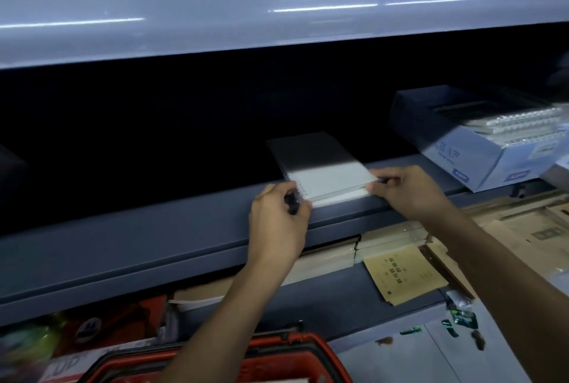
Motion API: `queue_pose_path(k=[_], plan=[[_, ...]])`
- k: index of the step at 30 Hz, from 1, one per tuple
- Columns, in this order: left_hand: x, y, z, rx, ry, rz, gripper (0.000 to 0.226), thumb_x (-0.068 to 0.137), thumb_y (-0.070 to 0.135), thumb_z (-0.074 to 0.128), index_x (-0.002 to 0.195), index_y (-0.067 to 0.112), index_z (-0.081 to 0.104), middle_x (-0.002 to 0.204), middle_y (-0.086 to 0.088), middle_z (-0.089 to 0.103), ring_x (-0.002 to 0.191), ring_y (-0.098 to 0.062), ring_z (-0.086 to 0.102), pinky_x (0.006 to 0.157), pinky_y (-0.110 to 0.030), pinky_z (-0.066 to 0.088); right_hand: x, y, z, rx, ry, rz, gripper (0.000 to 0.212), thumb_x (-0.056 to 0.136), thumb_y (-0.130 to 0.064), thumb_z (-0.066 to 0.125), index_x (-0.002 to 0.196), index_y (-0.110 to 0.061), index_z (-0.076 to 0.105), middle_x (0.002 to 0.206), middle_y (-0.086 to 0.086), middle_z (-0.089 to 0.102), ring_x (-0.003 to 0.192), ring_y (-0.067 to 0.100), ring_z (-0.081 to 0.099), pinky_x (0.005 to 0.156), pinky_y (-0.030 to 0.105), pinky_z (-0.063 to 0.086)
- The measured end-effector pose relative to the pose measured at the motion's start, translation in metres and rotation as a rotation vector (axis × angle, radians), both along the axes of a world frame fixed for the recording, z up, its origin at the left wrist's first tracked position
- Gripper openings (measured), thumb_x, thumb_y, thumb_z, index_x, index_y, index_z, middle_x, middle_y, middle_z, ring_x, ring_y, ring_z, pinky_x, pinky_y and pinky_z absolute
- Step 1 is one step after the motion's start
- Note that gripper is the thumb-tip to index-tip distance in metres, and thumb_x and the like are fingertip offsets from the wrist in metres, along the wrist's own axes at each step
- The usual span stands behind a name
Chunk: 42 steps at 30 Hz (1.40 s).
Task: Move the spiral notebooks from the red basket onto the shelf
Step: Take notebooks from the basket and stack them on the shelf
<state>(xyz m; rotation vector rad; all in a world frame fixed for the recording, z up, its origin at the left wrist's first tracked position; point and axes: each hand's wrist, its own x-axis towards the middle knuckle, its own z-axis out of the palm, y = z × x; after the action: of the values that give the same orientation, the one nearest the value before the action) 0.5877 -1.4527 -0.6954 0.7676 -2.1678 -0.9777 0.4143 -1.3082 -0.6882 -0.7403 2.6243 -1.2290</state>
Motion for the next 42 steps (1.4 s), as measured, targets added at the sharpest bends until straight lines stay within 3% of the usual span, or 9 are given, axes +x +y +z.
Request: queue_pose_path(k=[6, 11, 15, 21, 24, 27, 29, 38, 42], plan=[[0.014, -0.005, -0.004, -0.002, 0.058, -0.044, 0.043, 0.09, 0.026, 0.071, 0.132, 0.022, 0.062, 0.112, 0.015, 0.055, 0.081, 0.003, 0.059, 0.068, -0.003, 0.045, 0.02, 0.007, 0.001, -0.09, 0.019, -0.074, 0.041, 0.09, -0.034, 0.069, 0.128, -0.022, 0.063, 0.081, -0.002, 0.056, 0.098, 0.021, 0.061, 0.092, 0.032, 0.044], [0.049, -0.003, -0.006, 0.003, 0.182, -0.03, 0.034, 0.089, 0.022, 0.071, 0.122, 0.02, 0.066, 0.112, 0.012, 0.061, 0.081, -0.007, 0.064, 0.078, -0.028, 0.057, 0.092, 0.012, -0.006, -0.272, -0.061, 0.01, 0.02, 0.092, -0.029, 0.067, 0.111, -0.023, 0.067, 0.075, -0.005, 0.054, 0.065, 0.013, 0.057, 0.061, 0.028, 0.046], [0.088, 0.007, -0.025, 0.059, 0.217, 0.004, 0.024, 0.088, 0.014, 0.071, 0.11, 0.021, 0.068, 0.104, 0.006, 0.067, 0.07, -0.006, 0.064, 0.07, -0.021, 0.056, 0.159, 0.013, -0.034, -0.162, -0.271, 0.127, 0.016, 0.09, -0.028, 0.07, 0.105, -0.022, 0.069, 0.075, 0.0, 0.06, 0.053, 0.016, 0.061, 0.049, 0.028, 0.051], [0.167, 0.034, -0.125, 0.311, -0.059, 0.05, 0.025, 0.082, 0.01, 0.074, 0.103, 0.021, 0.066, 0.096, -0.002, 0.069, 0.073, -0.013, 0.066, 0.082, -0.033, 0.058, 0.248, 0.032, -0.116, -0.021, -0.654, 0.087, 0.02, 0.09, -0.024, 0.07, 0.106, -0.012, 0.07, 0.086, 0.005, 0.065, 0.079, 0.018, 0.063, 0.071, 0.043, 0.063], [0.208, 0.057, -0.175, 0.395, -0.357, 0.089, 0.032, 0.08, 0.01, 0.074, 0.111, 0.011, 0.067, 0.097, -0.01, 0.07, 0.089, -0.027, 0.068, 0.088, -0.033, 0.054, 0.279, 0.043, -0.16, 0.092, -0.751, -0.006, 0.019, 0.088, -0.024, 0.071, 0.104, -0.019, 0.063, 0.092, 0.0, 0.065, 0.069, 0.008, 0.058, 0.068, 0.03, 0.056], [0.239, 0.076, -0.204, 0.297, -0.532, 0.051, 0.04, 0.078, 0.01, 0.07, 0.118, 0.009, 0.064, 0.101, -0.012, 0.068, 0.108, -0.027, 0.054, 0.095, -0.028, 0.04, 0.305, 0.062, -0.191, 0.179, -0.727, -0.007, 0.013, 0.085, -0.016, 0.072, 0.076, -0.018, 0.063, 0.101, 0.005, 0.074, 0.077, 0.012, 0.066, 0.076, 0.03, 0.056], [0.247, 0.077, -0.212, 0.293, -0.557, 0.06, 0.035, 0.076, 0.01, 0.067, 0.111, 0.009, 0.062, 0.103, -0.011, 0.066, 0.107, -0.028, 0.052, 0.092, -0.028, 0.037, 0.312, 0.071, -0.199, 0.234, -0.758, -0.005, 0.015, 0.084, -0.015, 0.071, 0.073, -0.019, 0.061, 0.098, 0.005, 0.074, 0.084, 0.017, 0.067, 0.085, 0.035, 0.057], [0.251, 0.081, -0.206, 0.389, -0.535, 0.127, 0.013, 0.079, 0.007, 0.067, 0.092, 0.008, 0.064, 0.107, -0.004, 0.071, 0.09, -0.027, 0.069, 0.069, -0.022, 0.044, 0.309, 0.075, -0.198, 0.219, -0.904, -0.078, 0.009, 0.086, -0.012, 0.072, 0.082, -0.016, 0.064, 0.098, 0.008, 0.07, 0.073, 0.012, 0.061, 0.055, 0.023, 0.044], [0.255, 0.084, -0.201, 0.685, -0.434, 0.187, 0.025, 0.083, 0.003, 0.062, 0.105, 0.015, 0.062, 0.104, -0.006, 0.074, 0.091, -0.024, 0.071, 0.076, -0.025, 0.053, 0.311, 0.073, -0.187, 0.079, -1.108, -0.201, 0.009, 0.086, -0.009, 0.072, 0.084, -0.013, 0.064, 0.091, 0.006, 0.067, 0.072, 0.016, 0.059, 0.057, 0.028, 0.043]])
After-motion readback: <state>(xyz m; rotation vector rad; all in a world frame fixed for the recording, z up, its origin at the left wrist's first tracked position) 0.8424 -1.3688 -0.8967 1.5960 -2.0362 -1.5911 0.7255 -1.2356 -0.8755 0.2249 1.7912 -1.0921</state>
